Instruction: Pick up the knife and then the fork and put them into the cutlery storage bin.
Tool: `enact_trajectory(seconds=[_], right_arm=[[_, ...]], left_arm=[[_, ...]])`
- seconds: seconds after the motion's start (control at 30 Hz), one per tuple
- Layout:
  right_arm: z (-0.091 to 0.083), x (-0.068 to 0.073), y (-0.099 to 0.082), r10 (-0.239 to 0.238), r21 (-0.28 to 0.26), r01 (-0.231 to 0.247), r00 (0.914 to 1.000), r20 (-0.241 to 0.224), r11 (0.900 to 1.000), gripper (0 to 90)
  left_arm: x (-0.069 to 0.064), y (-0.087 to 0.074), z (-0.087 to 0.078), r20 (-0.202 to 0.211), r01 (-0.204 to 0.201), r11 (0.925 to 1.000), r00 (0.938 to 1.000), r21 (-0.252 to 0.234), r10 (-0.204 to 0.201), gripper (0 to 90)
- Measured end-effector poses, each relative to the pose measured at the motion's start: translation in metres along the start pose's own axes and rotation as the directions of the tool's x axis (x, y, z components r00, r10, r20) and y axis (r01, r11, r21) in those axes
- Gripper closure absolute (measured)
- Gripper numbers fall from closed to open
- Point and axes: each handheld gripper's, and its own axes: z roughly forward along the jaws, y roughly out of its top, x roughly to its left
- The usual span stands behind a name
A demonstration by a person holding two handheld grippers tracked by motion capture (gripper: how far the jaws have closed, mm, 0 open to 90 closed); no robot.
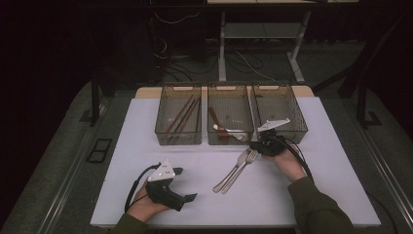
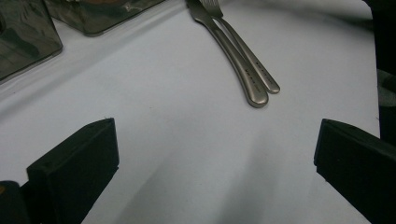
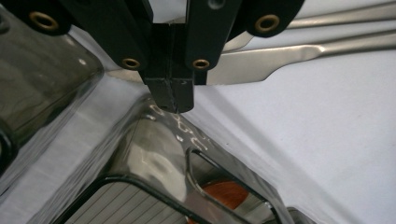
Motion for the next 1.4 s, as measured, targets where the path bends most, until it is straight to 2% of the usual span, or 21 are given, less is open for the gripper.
enact_trajectory(seconds=[0.43,0.93,1.4], right_arm=[[0.009,-0.001,0.006,-0.019,0.051,0.018,0.9995,0.027,0.9985,89.3],[0.003,-0.003,0.002,-0.024,0.097,0.022,0.9996,0.017,0.9950,89.2],[-0.010,-0.005,-0.011,-0.044,0.129,0.044,0.9990,-0.003,0.9907,89.2]], left_arm=[[0.000,0.000,0.000,0.002,0.000,1.0000,1.0000,-0.002,0.000,0.0],[0.000,0.000,0.001,0.004,0.002,1.0000,1.0000,0.000,-0.002,0.0],[-0.001,0.000,0.001,0.004,0.003,1.0000,1.0000,-0.001,-0.003,0.0]])
